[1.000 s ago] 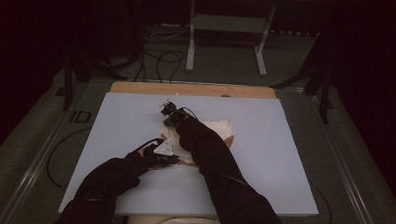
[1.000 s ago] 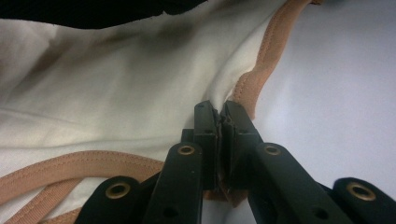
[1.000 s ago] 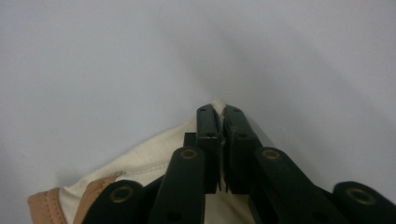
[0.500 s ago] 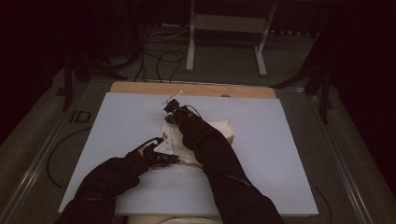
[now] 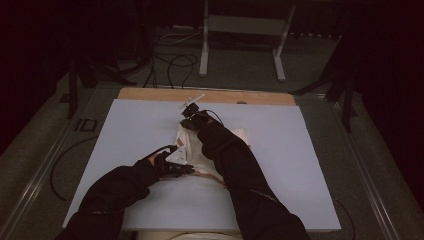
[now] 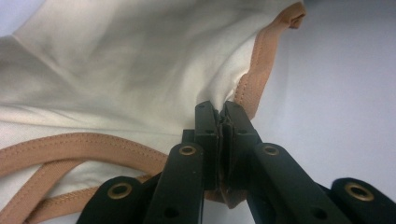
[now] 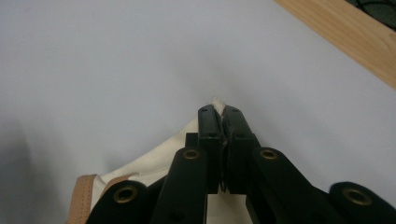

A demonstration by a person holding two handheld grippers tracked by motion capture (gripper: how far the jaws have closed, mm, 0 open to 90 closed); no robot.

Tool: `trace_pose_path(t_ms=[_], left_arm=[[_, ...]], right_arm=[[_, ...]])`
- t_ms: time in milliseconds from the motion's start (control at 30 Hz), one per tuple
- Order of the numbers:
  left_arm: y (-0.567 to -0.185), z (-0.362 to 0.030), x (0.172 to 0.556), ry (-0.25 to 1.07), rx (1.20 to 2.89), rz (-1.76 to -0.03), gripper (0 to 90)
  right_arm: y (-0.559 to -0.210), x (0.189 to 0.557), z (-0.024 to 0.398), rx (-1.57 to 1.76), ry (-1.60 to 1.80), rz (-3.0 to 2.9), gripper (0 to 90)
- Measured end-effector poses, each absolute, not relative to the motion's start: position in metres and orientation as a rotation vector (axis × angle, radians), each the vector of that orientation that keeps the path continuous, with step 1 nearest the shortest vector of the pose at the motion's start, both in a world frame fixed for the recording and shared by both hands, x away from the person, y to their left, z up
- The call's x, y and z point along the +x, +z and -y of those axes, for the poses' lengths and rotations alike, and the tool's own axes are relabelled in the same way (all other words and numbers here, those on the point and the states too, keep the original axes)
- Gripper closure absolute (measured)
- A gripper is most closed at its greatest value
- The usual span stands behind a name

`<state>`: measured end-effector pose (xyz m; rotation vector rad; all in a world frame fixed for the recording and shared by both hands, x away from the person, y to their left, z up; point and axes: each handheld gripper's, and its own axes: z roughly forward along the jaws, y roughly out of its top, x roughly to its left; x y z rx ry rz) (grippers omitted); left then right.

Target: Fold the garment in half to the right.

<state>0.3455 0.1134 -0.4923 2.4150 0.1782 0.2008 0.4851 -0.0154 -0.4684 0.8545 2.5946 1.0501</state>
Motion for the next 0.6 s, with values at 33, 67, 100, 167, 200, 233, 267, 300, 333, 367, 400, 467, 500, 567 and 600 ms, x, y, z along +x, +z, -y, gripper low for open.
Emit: trace_pose_path(t_ms=[33,67,100,167,200,233,267,300,333,367,400,467,500,567,600], left_arm=[[-0.491,-0.113,0.345,0.205,2.412,-0.176,87.4],[-0.489,-0.112,0.345,0.208,2.416,-0.169,87.3],[-0.488,-0.111,0.345,0.212,2.414,-0.164,87.3],[-0.485,-0.109,0.344,0.218,2.423,-0.148,87.3],[-0.484,-0.108,0.344,0.217,2.422,-0.146,87.3],[-0.483,-0.107,0.344,0.224,2.431,-0.133,87.4],[-0.482,-0.106,0.343,0.226,2.435,-0.129,87.3],[-0.481,-0.105,0.343,0.221,2.432,-0.132,87.3],[-0.480,-0.104,0.343,0.227,2.436,-0.123,87.4],[-0.479,-0.104,0.343,0.225,2.439,-0.122,87.3],[-0.478,-0.103,0.343,0.226,2.443,-0.115,87.3],[-0.476,-0.101,0.343,0.229,2.443,-0.110,87.3],[-0.475,-0.101,0.343,0.231,2.447,-0.101,87.3],[-0.474,-0.098,0.343,0.231,2.449,-0.099,87.3],[-0.473,-0.097,0.343,0.235,2.450,-0.091,87.3]], right_arm=[[-0.467,0.485,0.018,0.848,1.054,-2.590,88.4],[-0.465,0.484,0.019,0.857,1.063,-2.585,88.4],[-0.464,0.484,0.021,0.852,1.065,-2.582,88.4],[-0.461,0.483,0.024,0.861,1.082,-2.571,88.4],[-0.460,0.482,0.026,0.871,1.093,-2.569,88.4],[-0.459,0.482,0.027,0.873,1.100,-2.567,88.4],[-0.458,0.481,0.029,0.868,1.096,-2.565,88.4],[-0.457,0.481,0.031,0.876,1.106,-2.560,88.4],[-0.456,0.481,0.032,0.878,1.107,-2.561,88.4],[-0.455,0.480,0.034,0.882,1.109,-2.554,88.4],[-0.454,0.479,0.036,0.880,1.113,-2.549,88.4],[-0.452,0.478,0.040,0.882,1.130,-2.540,88.4],[-0.450,0.478,0.042,0.884,1.133,-2.536,88.4],[-0.448,0.476,0.046,0.892,1.140,-2.527,88.4],[-0.448,0.476,0.048,0.893,1.141,-2.525,88.3]])
